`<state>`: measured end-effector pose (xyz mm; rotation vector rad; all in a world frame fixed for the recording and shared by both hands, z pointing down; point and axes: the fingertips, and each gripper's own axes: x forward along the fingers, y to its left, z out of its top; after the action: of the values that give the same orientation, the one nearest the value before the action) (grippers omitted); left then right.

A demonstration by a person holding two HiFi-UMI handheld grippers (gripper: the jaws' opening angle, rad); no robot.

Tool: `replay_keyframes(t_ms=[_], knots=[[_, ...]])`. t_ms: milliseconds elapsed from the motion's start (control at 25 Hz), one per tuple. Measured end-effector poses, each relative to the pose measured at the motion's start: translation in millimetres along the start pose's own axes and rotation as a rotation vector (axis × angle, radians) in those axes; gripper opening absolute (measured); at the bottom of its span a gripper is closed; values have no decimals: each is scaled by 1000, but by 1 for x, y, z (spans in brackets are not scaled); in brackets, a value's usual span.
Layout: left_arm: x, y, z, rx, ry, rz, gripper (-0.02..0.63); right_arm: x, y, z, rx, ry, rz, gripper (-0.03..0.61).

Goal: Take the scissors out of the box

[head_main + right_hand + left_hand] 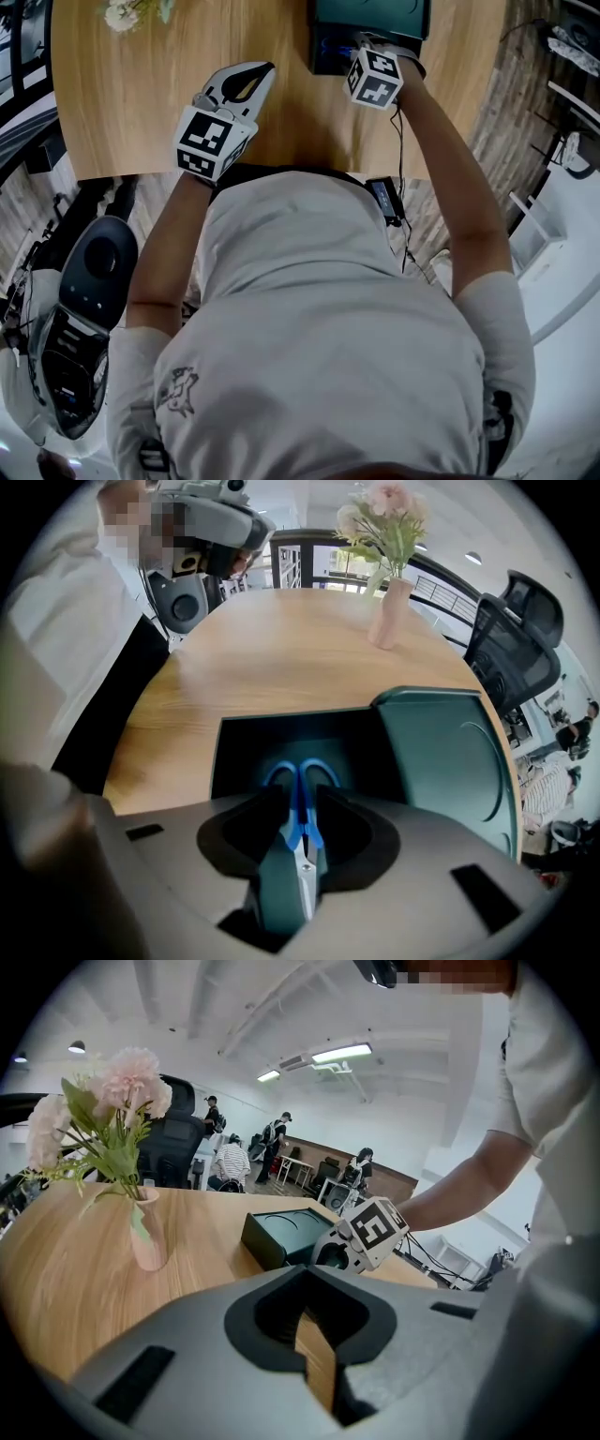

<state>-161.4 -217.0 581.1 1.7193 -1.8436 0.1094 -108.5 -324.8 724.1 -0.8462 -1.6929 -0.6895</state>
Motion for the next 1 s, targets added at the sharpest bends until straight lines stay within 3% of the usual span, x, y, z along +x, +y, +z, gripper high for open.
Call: replay_keyframes(t_ms=[400, 1000], knots=[[-3, 37, -14, -66, 13, -9, 5, 32, -9, 17, -47, 77, 52, 124], [6, -47, 3, -12, 2, 4, 5, -13, 17, -24, -51, 43, -46, 94]])
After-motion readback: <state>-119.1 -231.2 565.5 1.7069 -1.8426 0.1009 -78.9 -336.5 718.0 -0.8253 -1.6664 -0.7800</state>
